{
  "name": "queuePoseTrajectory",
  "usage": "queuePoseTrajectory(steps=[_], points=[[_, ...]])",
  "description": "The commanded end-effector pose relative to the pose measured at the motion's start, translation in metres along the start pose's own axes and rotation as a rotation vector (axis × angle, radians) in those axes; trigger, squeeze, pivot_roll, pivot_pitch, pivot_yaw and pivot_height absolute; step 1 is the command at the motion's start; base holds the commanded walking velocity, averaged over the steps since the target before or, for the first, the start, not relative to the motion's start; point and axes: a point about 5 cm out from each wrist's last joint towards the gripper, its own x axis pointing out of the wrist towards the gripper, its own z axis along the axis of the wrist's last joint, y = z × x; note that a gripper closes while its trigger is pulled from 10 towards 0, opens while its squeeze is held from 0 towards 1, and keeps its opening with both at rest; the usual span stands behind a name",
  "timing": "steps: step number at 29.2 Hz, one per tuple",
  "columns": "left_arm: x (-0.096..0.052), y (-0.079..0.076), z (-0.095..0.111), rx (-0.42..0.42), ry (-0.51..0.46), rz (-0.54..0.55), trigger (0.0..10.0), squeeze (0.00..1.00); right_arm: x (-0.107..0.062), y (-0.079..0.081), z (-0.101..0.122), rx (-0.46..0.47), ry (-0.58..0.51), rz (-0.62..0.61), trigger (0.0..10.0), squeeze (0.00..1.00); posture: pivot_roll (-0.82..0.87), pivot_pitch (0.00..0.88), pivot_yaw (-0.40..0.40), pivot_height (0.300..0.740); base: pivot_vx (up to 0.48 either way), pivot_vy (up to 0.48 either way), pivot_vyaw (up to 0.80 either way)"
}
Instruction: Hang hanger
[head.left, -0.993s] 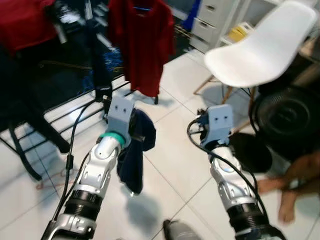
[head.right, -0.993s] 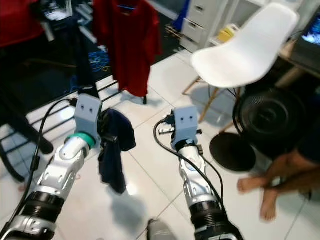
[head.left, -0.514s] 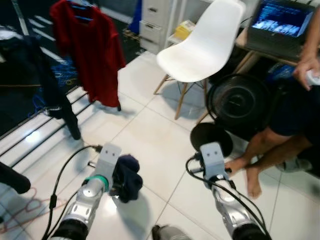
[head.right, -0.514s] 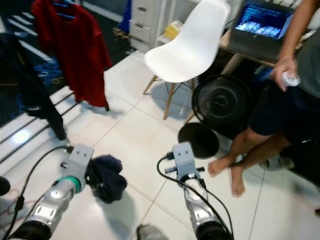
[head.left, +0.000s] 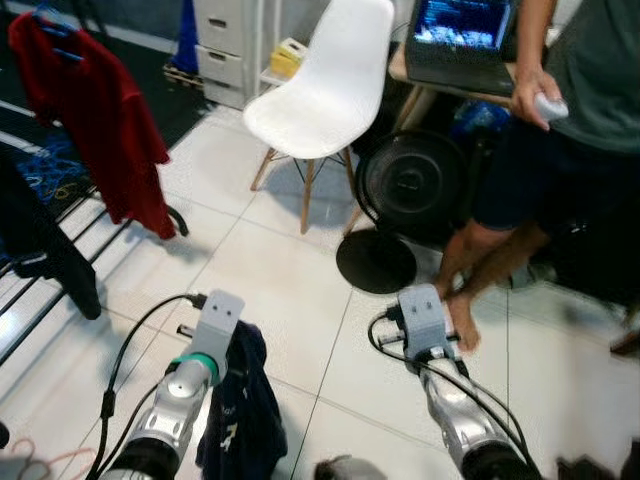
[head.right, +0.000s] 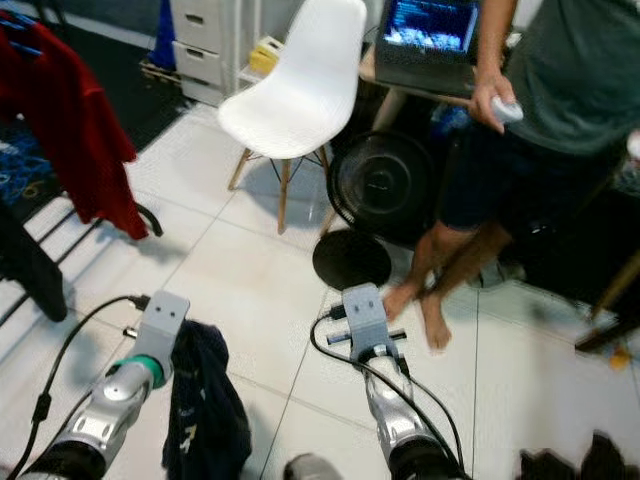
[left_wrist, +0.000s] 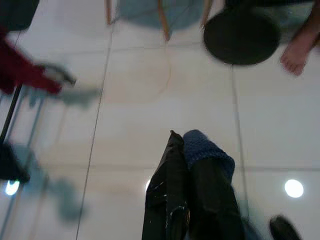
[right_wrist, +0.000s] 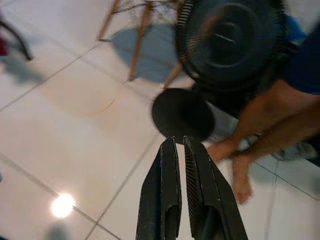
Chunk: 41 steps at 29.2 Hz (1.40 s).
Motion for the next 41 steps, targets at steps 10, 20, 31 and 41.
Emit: queuePoseTrajectory(steps=[10, 20, 31, 41], points=[[0.007, -0.013, 0.035, -0.006, -0.157, -0.048, 10.0, 0.00, 0.008, -0.001, 0.018, 0.101, -0.082, -0.035, 10.0, 0.00, -0.05, 0.004, 0.027, 0.740, 0.000, 0.000, -0.80], [0.008, -0.015, 0.042, -0.012, -0.186, -0.057, 10.0, 0.00, 0.009, -0.002, 0.021, 0.111, -0.097, -0.039, 10.0, 0.00, -0.05, 0.008, 0.029, 0.740, 0.000, 0.000, -0.80], [0.008, -0.016, 0.044, -0.015, -0.194, -0.059, 10.0, 0.00, 0.009, -0.002, 0.022, 0.107, -0.105, -0.042, 10.0, 0.00, -0.05, 0.009, 0.029, 0.740, 0.000, 0.000, -0.80], [0.008, -0.015, 0.044, -0.014, -0.190, -0.057, 10.0, 0.00, 0.010, -0.003, 0.023, 0.106, -0.110, -0.045, 0.0, 0.00, -0.05, 0.009, 0.029, 0.740, 0.000, 0.000, -0.80]])
